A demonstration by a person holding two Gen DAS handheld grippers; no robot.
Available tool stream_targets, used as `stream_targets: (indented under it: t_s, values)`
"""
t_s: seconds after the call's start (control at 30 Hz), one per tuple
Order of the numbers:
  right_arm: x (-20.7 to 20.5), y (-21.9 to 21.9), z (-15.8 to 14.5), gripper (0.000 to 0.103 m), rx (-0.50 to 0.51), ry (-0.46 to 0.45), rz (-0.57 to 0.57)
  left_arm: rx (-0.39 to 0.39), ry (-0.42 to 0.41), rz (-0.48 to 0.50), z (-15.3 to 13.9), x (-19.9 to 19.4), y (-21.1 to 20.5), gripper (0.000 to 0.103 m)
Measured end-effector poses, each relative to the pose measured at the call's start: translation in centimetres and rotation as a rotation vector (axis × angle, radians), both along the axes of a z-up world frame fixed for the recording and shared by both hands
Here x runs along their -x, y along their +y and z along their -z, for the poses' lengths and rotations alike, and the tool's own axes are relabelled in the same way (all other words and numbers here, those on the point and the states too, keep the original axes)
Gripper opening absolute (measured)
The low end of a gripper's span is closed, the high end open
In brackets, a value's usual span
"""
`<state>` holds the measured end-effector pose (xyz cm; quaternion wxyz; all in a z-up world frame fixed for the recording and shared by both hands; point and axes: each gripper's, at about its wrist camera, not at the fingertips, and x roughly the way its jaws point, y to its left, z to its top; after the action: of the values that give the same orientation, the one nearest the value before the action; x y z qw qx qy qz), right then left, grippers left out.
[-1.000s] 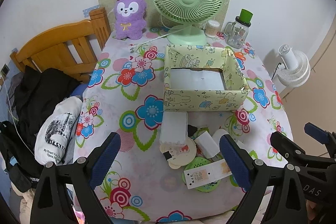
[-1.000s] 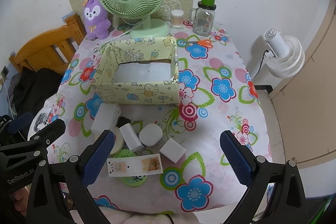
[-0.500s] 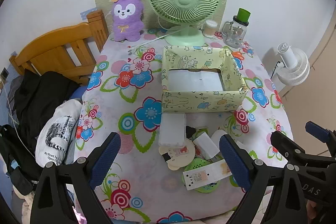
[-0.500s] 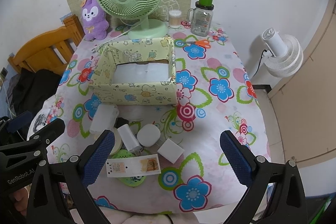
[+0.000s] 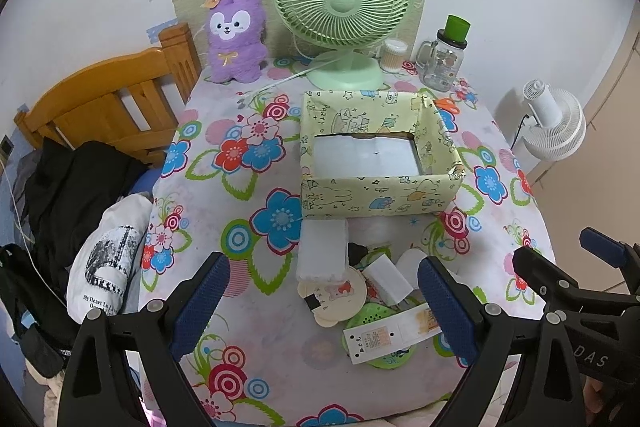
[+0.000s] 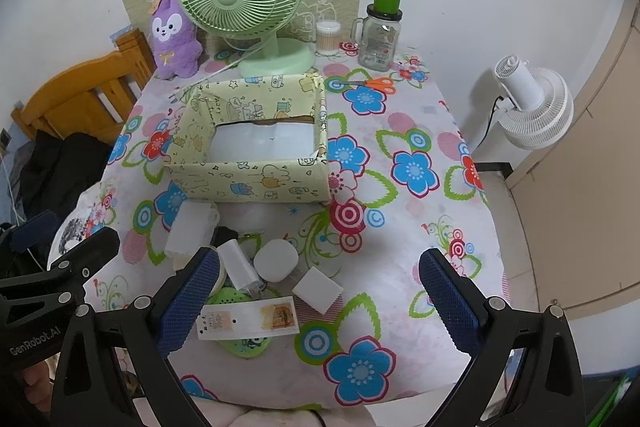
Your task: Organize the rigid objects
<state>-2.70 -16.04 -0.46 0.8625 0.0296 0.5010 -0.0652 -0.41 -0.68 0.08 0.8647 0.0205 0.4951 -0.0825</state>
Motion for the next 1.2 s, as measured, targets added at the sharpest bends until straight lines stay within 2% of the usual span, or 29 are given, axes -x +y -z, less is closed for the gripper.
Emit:
stream_targets:
  t_s: [0.9, 1.2]
  values:
    - [0.1, -0.4, -0.2, 0.102, 0.018, -0.008, 0.004, -0.006, -0.001, 0.005, 0.0, 0.0, -0.4, 0.096]
    - [-0.1, -0.4, 0.2, 0.101, 0.006, 0.0, 0.004, -0.032, 0.009, 0.027, 0.8, -0.5, -1.1, 0.096]
